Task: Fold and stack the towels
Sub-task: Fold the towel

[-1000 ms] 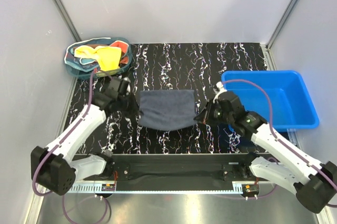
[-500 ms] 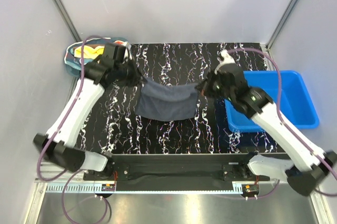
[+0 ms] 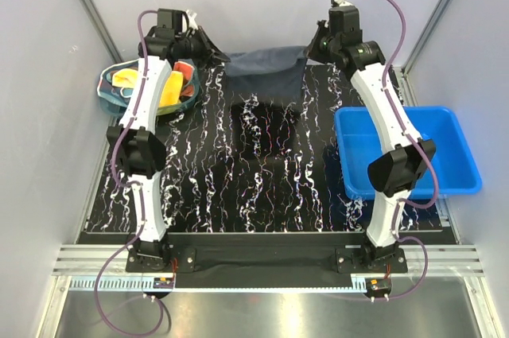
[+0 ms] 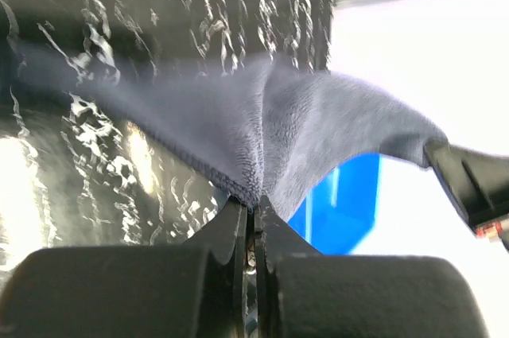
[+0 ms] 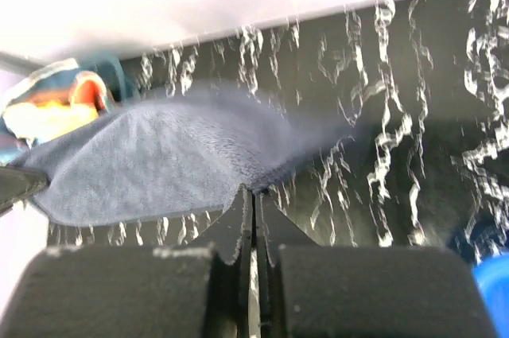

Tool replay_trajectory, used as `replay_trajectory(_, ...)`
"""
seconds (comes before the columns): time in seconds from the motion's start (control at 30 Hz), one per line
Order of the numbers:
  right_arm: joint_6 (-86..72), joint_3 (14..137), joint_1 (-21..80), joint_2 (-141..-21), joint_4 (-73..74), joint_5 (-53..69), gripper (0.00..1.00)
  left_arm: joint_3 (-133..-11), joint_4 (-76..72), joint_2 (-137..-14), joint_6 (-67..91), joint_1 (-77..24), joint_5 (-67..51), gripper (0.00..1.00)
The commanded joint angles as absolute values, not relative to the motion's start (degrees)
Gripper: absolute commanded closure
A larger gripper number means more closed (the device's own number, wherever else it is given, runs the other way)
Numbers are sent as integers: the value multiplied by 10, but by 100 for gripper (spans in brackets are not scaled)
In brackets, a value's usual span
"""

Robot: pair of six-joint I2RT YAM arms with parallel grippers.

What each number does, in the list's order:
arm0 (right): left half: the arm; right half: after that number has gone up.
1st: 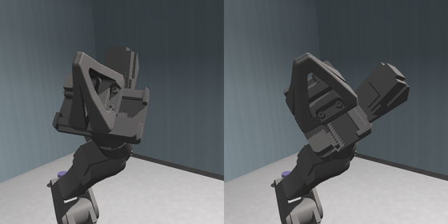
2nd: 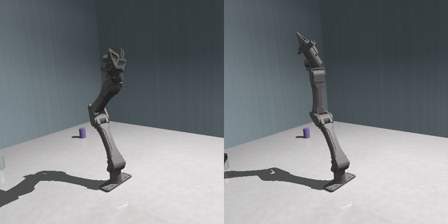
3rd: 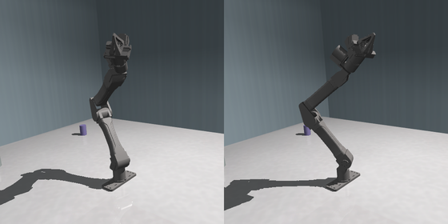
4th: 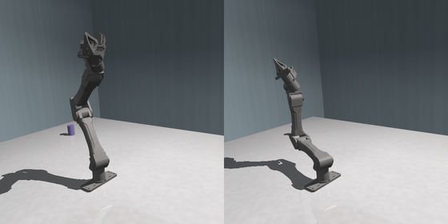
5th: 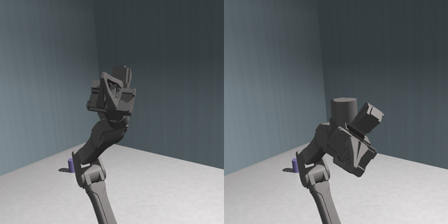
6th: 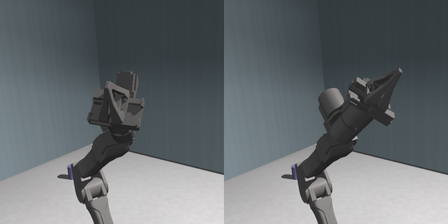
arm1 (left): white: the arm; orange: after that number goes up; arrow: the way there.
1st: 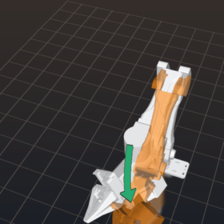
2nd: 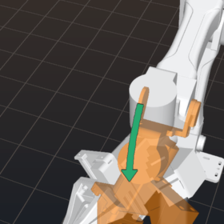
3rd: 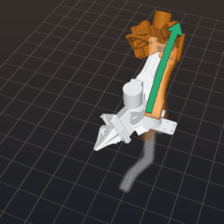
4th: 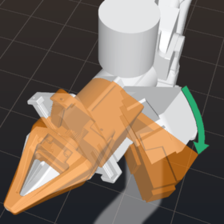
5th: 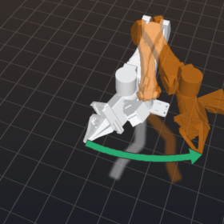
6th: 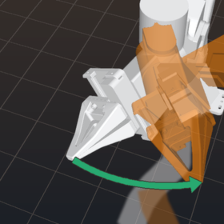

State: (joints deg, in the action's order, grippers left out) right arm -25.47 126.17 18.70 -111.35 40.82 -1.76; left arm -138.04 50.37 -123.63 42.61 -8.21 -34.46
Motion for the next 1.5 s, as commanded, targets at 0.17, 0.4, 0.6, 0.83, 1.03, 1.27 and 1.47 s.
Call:
replay_trajectory(0.17, -238, 995, 192, -993, 412, 51, 100, -1030, 426, -1122, 369, -92, -401, 100)
replay_trajectory(0.4, -247, 726, 194, -977, 317, 93, 100, -804, 388, -1134, 318, -112, -345, 100)
replay_trajectory(0.6, -242, 622, 213, -922, 331, 97, 100, -677, 392, -1062, 293, -141, -267, 99)
replay_trajectory(0.83, -295, 512, 244, -860, 307, 113, 94, -571, 385, -1012, 301, -173, -182, 92)
replay_trajectory(1.03, -321, 503, 288, -818, 344, 92, 64, -598, 427, -976, 295, -178, -128, 60)
replay_trajectory(1.27, -273, 634, 288, -824, 381, 24, 59, -810, 513, -1017, 261, -162, -105, 53)
replay_trajectory(1.47, -152, 777, 287, -979, 329, -12, 57, -958, 467, -1136, 221, -142, -116, 53)
